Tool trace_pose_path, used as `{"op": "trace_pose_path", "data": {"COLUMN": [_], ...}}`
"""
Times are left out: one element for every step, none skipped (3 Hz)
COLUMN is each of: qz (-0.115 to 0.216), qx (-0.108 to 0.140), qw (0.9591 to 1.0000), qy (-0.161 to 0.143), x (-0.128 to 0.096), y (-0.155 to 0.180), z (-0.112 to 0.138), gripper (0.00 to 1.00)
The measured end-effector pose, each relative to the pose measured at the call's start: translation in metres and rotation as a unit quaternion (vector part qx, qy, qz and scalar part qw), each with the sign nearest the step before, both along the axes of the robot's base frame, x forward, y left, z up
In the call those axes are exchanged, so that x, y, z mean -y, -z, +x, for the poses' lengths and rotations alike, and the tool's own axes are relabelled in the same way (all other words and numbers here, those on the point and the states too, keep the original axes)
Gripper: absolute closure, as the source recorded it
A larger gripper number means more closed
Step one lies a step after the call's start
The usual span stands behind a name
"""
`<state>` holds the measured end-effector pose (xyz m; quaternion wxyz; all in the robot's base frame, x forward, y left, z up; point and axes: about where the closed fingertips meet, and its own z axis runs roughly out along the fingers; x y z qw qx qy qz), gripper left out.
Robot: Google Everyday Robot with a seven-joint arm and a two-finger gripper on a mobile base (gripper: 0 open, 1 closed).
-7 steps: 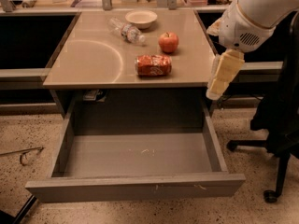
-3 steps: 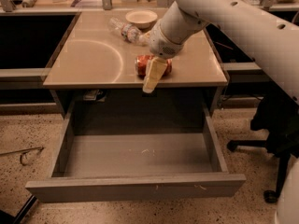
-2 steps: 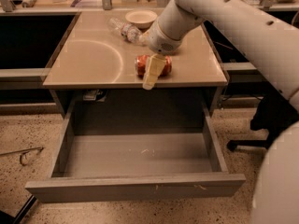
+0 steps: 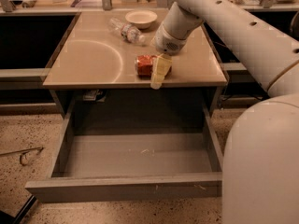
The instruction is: Place coke can into top drawer
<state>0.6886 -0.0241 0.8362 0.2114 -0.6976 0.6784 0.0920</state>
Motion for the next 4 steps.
{"op": "trace_pose_path", "data": {"qz": [-0.008, -0.008, -0.008, -0.008], "qx": [-0.015, -0.015, -0.016, -0.015], "qw": [0.9996, 0.9996, 0.9996, 0.9996], "qy": [0.021, 0.021, 0.021, 0.021], "x": [0.0202, 0.0205, 0.0205, 0.0205], "y": [0.0088, 0.009, 0.009, 0.009], "z": [0.0036, 0.0037, 0.0037, 0.0037], "gripper": [0.0, 0.19, 0.42, 0.65]}}
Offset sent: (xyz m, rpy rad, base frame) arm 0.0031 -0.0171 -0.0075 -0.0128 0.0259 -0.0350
